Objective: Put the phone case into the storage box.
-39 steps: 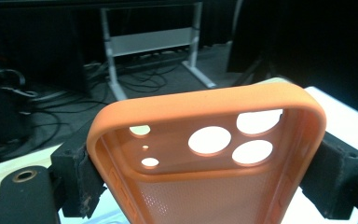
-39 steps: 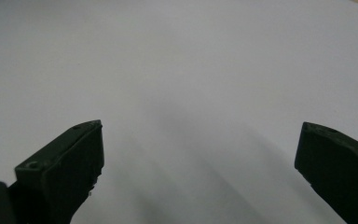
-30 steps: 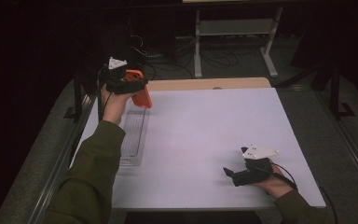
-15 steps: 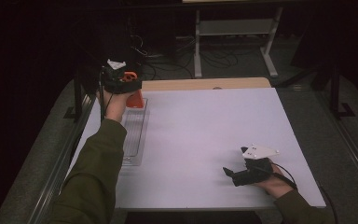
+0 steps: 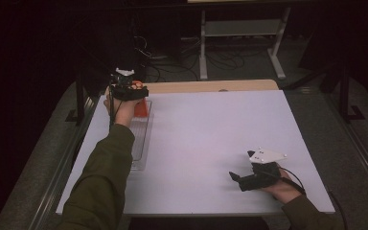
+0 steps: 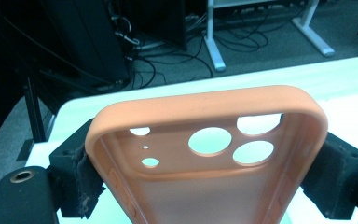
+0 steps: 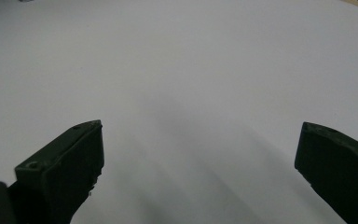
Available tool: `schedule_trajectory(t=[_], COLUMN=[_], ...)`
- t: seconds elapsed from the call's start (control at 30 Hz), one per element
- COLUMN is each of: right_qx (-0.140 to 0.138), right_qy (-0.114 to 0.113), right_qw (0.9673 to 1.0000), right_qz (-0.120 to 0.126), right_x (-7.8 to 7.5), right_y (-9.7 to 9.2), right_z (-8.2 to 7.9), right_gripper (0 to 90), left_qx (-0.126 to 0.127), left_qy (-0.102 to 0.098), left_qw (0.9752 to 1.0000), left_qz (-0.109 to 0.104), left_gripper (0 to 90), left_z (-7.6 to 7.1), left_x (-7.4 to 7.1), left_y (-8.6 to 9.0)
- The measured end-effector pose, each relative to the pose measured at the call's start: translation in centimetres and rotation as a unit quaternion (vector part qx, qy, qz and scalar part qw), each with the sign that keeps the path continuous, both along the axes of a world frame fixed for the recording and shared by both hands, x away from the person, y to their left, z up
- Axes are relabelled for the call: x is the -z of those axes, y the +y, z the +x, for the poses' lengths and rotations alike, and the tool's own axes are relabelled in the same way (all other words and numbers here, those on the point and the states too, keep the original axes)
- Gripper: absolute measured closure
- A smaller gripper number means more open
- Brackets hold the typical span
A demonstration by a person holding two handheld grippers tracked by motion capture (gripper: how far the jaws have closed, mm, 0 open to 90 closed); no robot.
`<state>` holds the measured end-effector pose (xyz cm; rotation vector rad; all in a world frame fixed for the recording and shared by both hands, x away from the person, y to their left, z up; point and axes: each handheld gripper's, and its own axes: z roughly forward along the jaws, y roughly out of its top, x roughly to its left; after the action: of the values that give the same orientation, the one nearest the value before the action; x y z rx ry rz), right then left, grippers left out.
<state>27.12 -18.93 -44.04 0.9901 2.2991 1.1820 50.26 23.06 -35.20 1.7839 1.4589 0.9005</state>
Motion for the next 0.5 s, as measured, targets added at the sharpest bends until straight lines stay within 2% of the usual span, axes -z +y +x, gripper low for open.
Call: schedule_trajectory(t=[0.2,0.5], right_qx=[0.000,0.001], right_qy=[0.000,0.001], right_qw=[1.0000,1.0000], right_qz=[0.000,0.002], right_x=[0.0,0.0], right_y=[0.1,0.1], right_z=[0.0,0.0], right_gripper=[0.6,0.6], left_qx=[-0.005,-0.005], left_qy=[0.014,0.017], left_qw=[0.9999,0.9998], left_qz=[-0.002,0.008], left_gripper=[13.5,13.3], left_z=[0.3,0.6], left_x=[0.9,1.4], left_y=[0.2,-0.1])
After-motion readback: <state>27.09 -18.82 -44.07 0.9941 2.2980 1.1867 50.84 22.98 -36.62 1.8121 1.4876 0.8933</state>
